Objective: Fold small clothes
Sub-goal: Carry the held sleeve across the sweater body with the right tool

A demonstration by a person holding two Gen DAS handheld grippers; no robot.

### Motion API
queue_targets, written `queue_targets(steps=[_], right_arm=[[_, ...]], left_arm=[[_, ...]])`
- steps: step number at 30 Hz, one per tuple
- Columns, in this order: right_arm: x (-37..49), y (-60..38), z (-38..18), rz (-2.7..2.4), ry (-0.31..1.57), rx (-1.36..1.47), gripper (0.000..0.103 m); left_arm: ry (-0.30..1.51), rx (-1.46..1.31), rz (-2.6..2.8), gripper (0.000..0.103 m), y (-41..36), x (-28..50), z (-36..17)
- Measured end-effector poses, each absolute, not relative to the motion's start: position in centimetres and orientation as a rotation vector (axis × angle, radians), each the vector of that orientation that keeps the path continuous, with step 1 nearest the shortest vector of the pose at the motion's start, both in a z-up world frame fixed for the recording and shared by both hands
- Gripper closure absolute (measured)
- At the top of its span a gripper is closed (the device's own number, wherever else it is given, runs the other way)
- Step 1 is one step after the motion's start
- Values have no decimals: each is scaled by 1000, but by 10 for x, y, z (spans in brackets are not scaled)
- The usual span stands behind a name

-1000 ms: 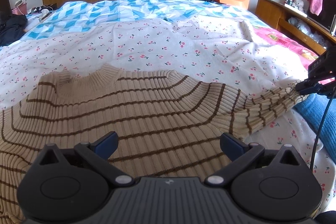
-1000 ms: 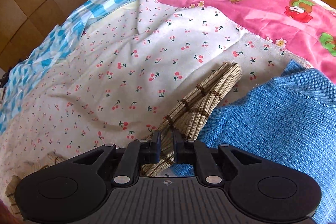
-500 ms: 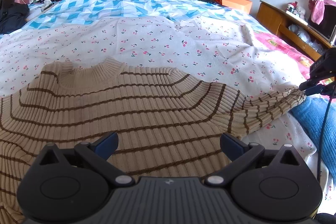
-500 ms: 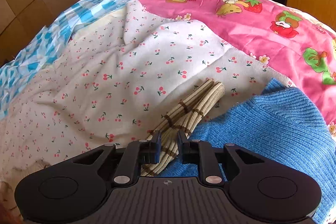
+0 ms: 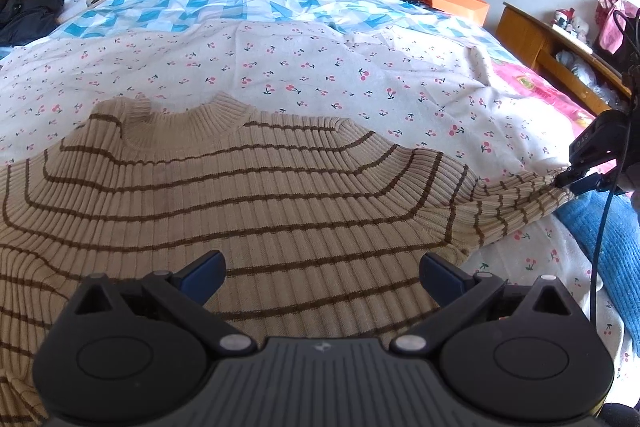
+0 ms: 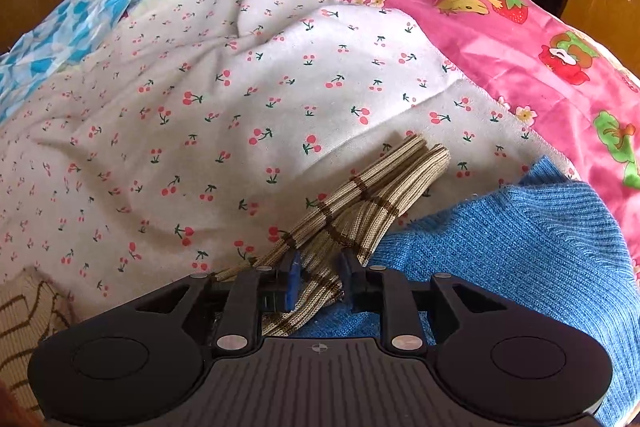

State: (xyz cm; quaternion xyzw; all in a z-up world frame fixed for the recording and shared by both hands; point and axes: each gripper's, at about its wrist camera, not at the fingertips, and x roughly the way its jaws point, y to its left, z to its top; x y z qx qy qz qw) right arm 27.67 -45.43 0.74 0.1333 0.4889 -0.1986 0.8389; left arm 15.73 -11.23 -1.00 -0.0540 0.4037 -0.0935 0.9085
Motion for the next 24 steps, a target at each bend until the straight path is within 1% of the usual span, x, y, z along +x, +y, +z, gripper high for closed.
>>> queue_targets(steps=[1, 2, 3, 6, 10, 11, 15, 18, 20, 22, 23, 24], right_arm=[[276, -455, 7, -416, 1030, 288, 84], [275, -457, 7, -408, 1020, 298, 89], [272, -457, 9, -402, 1007, 307, 93], [258, -453, 23, -353, 932, 325, 95], [239, -431, 59, -205, 820, 343, 96], [235, -421, 71, -147, 793, 348, 102], [221, -363, 111, 89, 699, 301, 102], [215, -312, 132, 230, 669, 218, 102], [216, -296, 134, 203, 689, 143, 102], [222, -302, 124, 103, 718, 114, 102], [228, -309, 118, 55, 744, 110, 96], [234, -324, 104, -1, 791, 124, 95]], left_arm=[[830, -108, -193, 0, -111, 156, -9], [825, -104, -192, 0, -109, 154, -8], [822, -100, -190, 0, -107, 152, -7], [820, -99, -179, 0, -98, 147, -5], [815, -108, -157, 0, -80, 141, -1], [812, -112, -149, 0, -74, 138, 1], [788, -129, -118, 0, -51, 126, 11], [762, -139, -91, 0, -35, 115, 19], [745, -148, -74, 0, -28, 110, 23], [727, -161, -78, 0, -24, 108, 25], [722, -164, -83, 0, -26, 108, 25], [721, -164, -91, 0, -28, 110, 25]])
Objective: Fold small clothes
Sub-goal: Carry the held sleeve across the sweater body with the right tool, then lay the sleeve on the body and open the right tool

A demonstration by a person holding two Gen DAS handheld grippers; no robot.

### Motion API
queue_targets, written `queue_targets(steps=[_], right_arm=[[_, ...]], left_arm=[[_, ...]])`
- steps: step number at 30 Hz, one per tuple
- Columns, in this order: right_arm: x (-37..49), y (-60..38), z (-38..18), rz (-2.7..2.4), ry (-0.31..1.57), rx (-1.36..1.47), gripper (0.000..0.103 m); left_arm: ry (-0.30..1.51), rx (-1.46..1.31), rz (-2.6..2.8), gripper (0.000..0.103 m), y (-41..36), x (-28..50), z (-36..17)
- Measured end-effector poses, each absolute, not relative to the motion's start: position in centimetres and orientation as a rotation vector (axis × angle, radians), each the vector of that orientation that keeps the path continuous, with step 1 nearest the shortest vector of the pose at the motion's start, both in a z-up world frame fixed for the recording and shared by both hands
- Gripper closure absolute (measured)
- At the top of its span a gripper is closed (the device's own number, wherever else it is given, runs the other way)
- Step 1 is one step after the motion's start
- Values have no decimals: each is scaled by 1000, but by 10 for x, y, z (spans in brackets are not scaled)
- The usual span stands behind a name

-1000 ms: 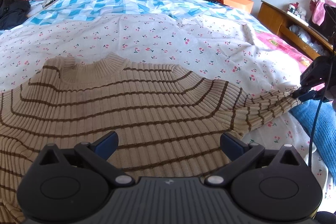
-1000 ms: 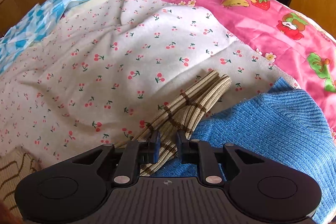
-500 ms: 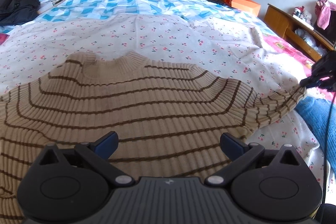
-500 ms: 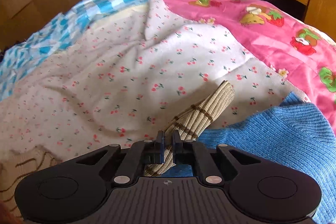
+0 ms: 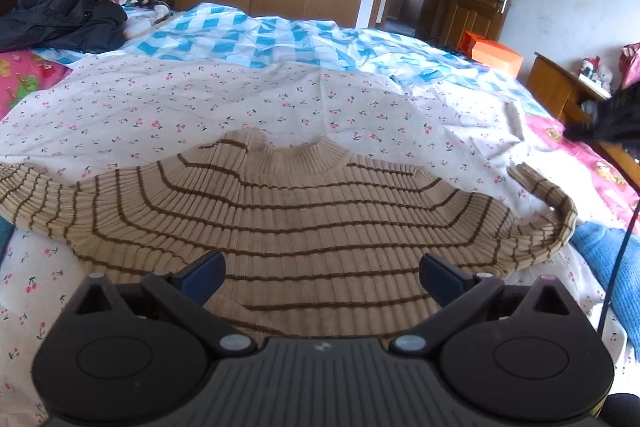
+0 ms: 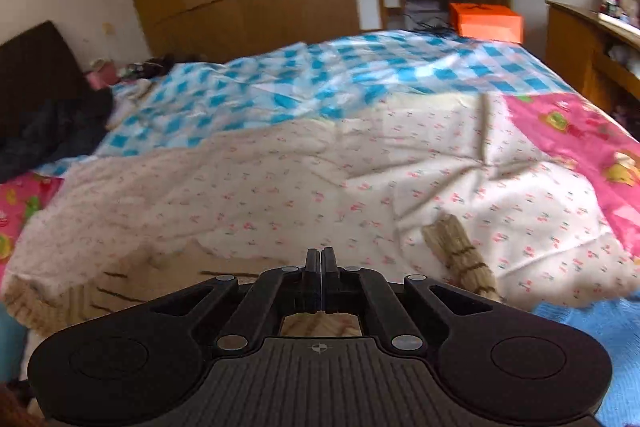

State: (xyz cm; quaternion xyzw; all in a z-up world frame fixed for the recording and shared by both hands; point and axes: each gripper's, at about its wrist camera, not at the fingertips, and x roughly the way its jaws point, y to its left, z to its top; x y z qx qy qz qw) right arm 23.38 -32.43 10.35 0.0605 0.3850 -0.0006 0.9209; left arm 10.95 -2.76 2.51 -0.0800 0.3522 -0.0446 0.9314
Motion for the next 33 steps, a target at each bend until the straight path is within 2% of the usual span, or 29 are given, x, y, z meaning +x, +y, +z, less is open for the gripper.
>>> queue_targets(steps=[4, 10, 13, 14, 15, 20, 26, 28, 30, 31, 33], right_arm=[[257, -363, 61, -130, 888, 64, 94], [288, -379, 14, -228, 964, -67, 81], [296, -381, 2, -256, 991, -86, 82], [296, -384, 3, -252, 989, -66, 91], [294, -387, 6, -244, 980, -37, 96], [266, -372, 52, -51, 874, 178, 96], [231, -270, 116, 426, 772, 271, 95], [221, -231, 114, 544, 774, 222, 92], [217, -198, 103, 537, 782, 107, 68], [217, -189, 95, 510, 783, 61, 64], [216, -183, 80, 468, 806, 18, 64]], left_arm=[[731, -150, -122, 0, -39, 115, 22], [763, -120, -117, 0, -52, 123, 11], [786, -111, -117, 0, -56, 127, 4], [790, -107, -118, 0, -56, 127, 3], [792, -107, -119, 0, -57, 127, 2], [772, -123, -121, 0, -49, 120, 10], [715, -142, -76, 0, -19, 96, 29], [693, -128, -46, 0, -7, 82, 33], [682, -106, -18, 0, 5, 70, 33], [682, -98, -3, 0, 11, 65, 31], [689, -91, 21, 0, 21, 55, 27]])
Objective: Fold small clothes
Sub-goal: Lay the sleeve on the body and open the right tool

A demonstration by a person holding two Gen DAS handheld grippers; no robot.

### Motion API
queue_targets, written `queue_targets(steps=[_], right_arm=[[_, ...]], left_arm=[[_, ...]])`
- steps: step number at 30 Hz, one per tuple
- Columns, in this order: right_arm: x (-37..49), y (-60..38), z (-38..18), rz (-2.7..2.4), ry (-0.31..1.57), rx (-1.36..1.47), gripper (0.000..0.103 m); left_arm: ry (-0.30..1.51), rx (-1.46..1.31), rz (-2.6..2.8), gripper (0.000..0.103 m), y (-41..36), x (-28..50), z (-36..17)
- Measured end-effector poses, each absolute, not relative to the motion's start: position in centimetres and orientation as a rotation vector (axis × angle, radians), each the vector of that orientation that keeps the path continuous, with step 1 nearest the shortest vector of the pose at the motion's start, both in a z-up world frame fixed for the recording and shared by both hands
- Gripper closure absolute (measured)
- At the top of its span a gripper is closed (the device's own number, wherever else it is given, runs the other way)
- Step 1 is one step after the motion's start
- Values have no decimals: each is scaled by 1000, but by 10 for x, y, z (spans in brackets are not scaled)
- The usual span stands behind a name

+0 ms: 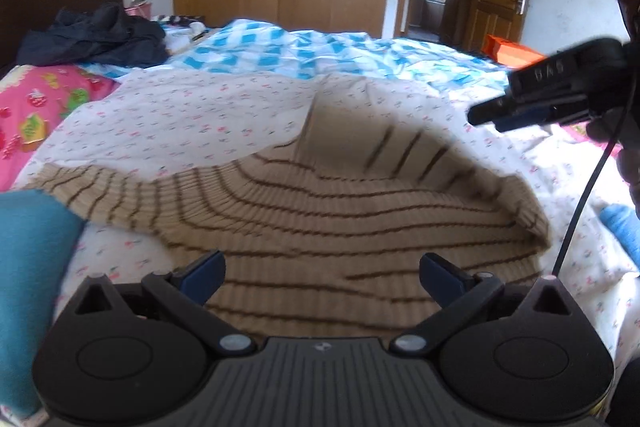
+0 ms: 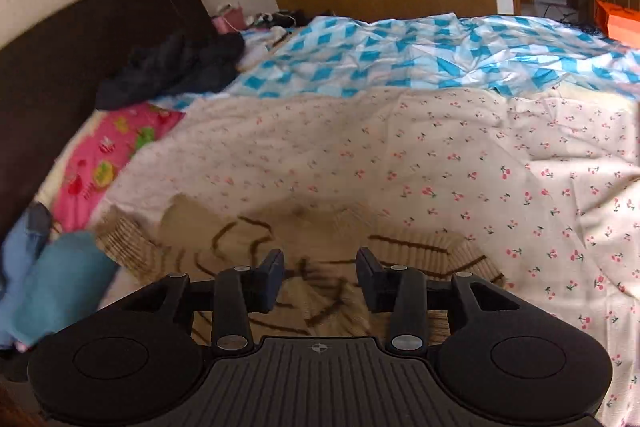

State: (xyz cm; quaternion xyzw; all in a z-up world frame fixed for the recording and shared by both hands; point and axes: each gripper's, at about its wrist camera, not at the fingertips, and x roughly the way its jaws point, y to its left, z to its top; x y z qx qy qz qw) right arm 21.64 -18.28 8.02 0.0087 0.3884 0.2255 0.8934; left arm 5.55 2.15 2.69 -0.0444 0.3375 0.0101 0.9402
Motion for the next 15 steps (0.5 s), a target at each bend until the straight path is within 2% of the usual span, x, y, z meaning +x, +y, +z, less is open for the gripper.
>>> queue_targets(steps=[4, 8, 11, 13, 15], right_arm=[[203, -195, 64, 458, 843, 44, 64], [191, -207, 39, 363, 865, -95, 64], [200, -215, 14, 307, 899, -168, 64], [212, -219, -7, 236, 953, -208, 69], [226, -233, -26, 164, 991, -193, 67]], left_arm=[[703, -107, 38, 0, 37, 47, 16], [717, -122, 31, 0, 38, 50, 8], [713, -96, 24, 0, 32, 50, 5], [717, -85, 22, 0, 29, 51, 4], [726, -80, 27, 0, 29, 53, 0]])
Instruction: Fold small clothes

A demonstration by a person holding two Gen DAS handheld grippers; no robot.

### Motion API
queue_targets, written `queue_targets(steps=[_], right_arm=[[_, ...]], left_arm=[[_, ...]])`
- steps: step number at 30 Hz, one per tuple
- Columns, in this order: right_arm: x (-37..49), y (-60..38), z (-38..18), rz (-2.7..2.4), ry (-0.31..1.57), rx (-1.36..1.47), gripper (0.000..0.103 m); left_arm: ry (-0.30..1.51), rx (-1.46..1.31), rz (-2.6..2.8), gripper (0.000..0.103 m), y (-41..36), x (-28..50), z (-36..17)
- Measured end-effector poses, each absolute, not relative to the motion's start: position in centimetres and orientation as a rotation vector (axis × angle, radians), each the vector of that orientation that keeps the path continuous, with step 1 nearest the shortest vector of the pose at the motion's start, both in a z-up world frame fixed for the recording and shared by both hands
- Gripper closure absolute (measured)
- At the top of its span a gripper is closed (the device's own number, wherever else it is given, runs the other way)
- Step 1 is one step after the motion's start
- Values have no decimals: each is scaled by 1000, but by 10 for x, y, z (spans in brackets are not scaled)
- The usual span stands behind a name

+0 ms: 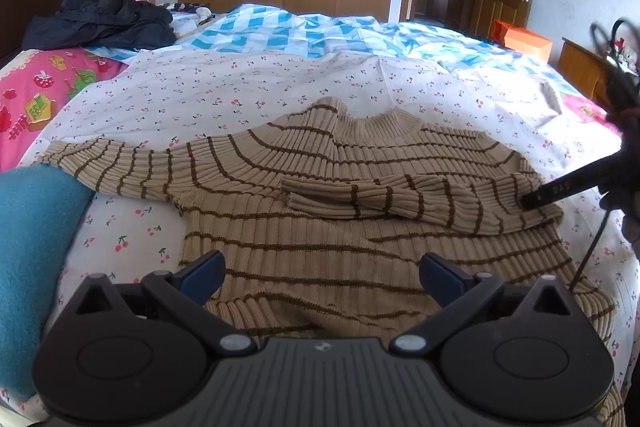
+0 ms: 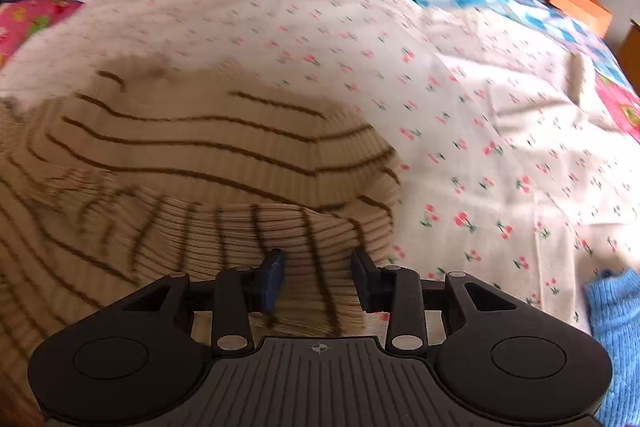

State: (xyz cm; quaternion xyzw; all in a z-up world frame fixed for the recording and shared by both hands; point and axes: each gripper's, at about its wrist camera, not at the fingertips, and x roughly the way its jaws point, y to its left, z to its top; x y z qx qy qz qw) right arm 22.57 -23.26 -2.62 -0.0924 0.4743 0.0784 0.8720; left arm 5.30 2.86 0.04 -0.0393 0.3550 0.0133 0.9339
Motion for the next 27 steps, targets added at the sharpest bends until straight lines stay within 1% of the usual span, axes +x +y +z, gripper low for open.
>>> queue_targets(steps=[2, 4, 5, 8, 11, 16, 19, 20, 21, 22, 27], right_arm=[[235, -251, -32, 140, 1023, -78, 62], [229, -257, -22, 130, 1012, -18, 63], [222, -253, -14, 137, 976, -49, 65], [197, -228, 14, 272, 866, -122, 65], [180, -187, 27, 464, 806, -194, 65], [169, -112, 13, 655, 746, -396, 66], [172, -78, 0, 698, 751, -472, 67], [172, -72, -4, 699, 752, -490, 68], [174, -68, -6, 700, 756, -502, 74], [175, -66, -8, 693, 763, -505, 75], [180, -56, -15, 716, 785, -552, 75]], left_arm=[[740, -78, 37, 0, 29, 55, -2], [751, -84, 42, 0, 33, 56, -4], [755, -94, 45, 0, 37, 56, -4], [762, -122, 62, 0, 48, 57, -2], [752, -124, 91, 0, 58, 53, 1], [731, -106, 150, 0, 74, 42, 3], [731, -118, 164, 0, 81, 41, 0], [729, -126, 163, 0, 83, 42, -1], [727, -135, 161, 0, 85, 42, -2], [726, -146, 157, 0, 87, 42, -3], [734, -196, 131, 0, 93, 46, -7]])
